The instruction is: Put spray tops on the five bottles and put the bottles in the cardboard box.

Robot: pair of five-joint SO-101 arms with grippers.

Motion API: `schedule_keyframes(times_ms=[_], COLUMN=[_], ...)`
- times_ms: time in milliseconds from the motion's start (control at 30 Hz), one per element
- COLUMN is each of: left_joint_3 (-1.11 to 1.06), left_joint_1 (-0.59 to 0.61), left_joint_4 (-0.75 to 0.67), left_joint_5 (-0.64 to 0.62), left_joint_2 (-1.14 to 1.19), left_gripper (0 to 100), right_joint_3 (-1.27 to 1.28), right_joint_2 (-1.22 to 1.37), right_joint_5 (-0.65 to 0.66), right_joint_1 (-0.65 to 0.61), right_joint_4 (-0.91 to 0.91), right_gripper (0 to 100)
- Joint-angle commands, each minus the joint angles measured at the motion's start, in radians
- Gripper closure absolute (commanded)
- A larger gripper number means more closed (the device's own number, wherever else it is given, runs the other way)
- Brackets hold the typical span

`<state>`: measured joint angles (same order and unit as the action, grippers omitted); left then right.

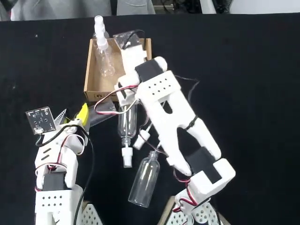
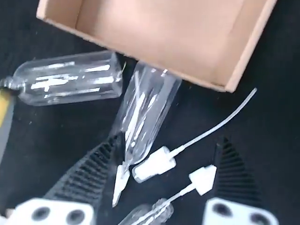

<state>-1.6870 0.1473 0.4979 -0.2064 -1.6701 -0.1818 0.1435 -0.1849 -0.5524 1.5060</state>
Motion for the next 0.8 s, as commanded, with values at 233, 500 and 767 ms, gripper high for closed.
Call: schedule_keyframes(times_ms=[233, 500, 767], left_joint_3=[-0.022, -0.022, -0.022], left_joint_1=[0.033, 0.033, 0.033], left_joint_4=[-0.026, -0.026, -0.026], left_joint_5=[0.009, 0.009, 0.009], left_joint_2=[-0.014, -0.014, -0.014], left_gripper=[79, 79, 79], right_joint_3=[0.028, 0.237, 0.337], right_joint_2=[-0.068, -0.068, -0.067], right_joint_5=[-0.124, -0.187, -0.229], right_joint_1=[-0.107, -0.112, -0.094], right_joint_4=[-0.038, -0.261, -0.394], right_gripper=[74.3, 74.7, 74.7])
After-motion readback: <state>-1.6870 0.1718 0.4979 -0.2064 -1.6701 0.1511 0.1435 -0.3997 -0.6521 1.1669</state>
